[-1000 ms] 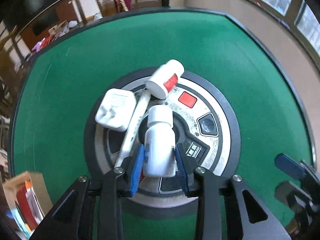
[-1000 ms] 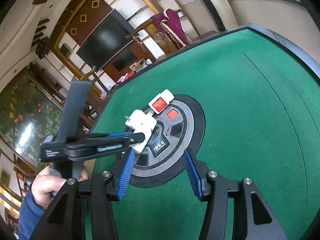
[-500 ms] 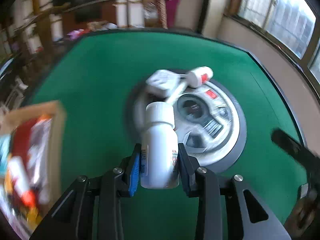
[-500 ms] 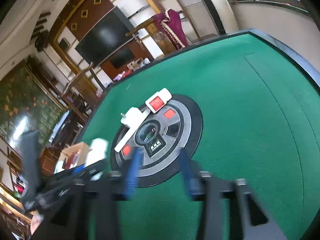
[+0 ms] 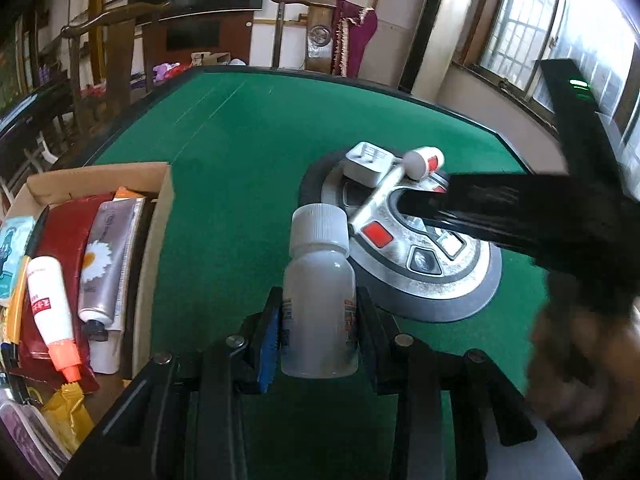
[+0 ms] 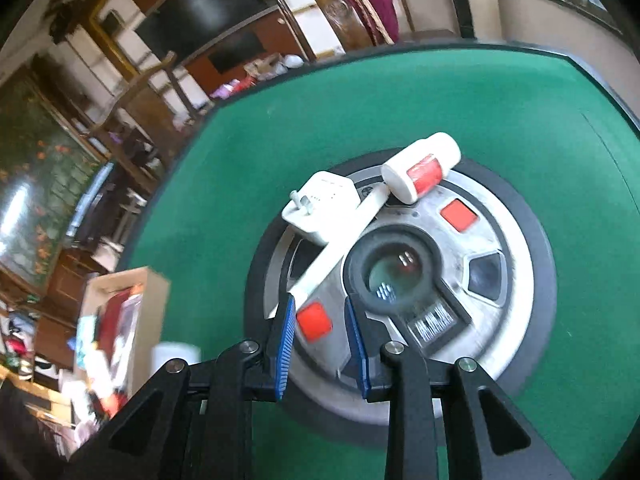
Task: Organize objects
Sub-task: 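Grasp the white medicine bottle with the left tool while the right grasps the long white stick, then lift the white medicine bottle and white stick with both tools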
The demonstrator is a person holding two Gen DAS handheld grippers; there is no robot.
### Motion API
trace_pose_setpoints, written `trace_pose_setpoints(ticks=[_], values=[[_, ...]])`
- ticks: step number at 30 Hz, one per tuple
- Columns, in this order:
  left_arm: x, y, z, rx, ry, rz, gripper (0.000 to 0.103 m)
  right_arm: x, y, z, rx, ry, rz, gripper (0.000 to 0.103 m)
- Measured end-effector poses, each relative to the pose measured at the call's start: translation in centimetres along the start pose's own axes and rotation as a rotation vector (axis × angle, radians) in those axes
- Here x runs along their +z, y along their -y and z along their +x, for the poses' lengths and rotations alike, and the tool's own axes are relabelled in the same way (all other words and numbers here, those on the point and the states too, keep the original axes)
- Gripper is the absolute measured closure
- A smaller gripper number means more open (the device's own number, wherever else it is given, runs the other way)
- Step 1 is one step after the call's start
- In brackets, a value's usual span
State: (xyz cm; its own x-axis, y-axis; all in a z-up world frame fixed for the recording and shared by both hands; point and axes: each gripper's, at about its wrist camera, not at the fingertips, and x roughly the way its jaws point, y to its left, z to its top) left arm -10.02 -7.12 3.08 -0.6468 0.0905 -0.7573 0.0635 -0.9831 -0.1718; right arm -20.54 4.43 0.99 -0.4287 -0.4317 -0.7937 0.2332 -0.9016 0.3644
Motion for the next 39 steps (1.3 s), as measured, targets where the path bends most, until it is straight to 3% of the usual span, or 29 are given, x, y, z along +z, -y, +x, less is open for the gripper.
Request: trace_pose_setpoints(ticks=[7, 11, 16, 25, 36, 39], values=[[0.5, -1.6, 0.2, -0.02, -0.018, -0.071, 0.07, 2.1, -1.1, 3.2, -0.103, -0.019, 0.015, 0.074], [0.3, -1.1, 0.2, -0.028, -0.023, -0.057, 0.07, 2.3, -2.4, 3.9, -0.202, -0.013, -0.098, 0.078], [0.2, -0.7, 0.6, -0.033, -0.045, -0.045, 0.07, 1.6, -1.1, 2.4, -0.194, -0.033, -0.171, 0.092], [0.3, -0.2, 0.9, -0.024, -0.055, -0.021, 0.07, -2.1, 3.3, -1.5, -0.094, -0.051, -0.153, 0.092], [0.0, -0.2, 1.6, -0.011, -0.069, -0.013, 0.07, -2.1, 1.7, -0.6, -0.195, -0.043, -0.293, 0.09], [0.0, -0.2, 1.5, -0.023, -0.067, -0.012, 0.07, -2.2, 1.9, -0.8, -0.17, -0.025, -0.274, 0.09]])
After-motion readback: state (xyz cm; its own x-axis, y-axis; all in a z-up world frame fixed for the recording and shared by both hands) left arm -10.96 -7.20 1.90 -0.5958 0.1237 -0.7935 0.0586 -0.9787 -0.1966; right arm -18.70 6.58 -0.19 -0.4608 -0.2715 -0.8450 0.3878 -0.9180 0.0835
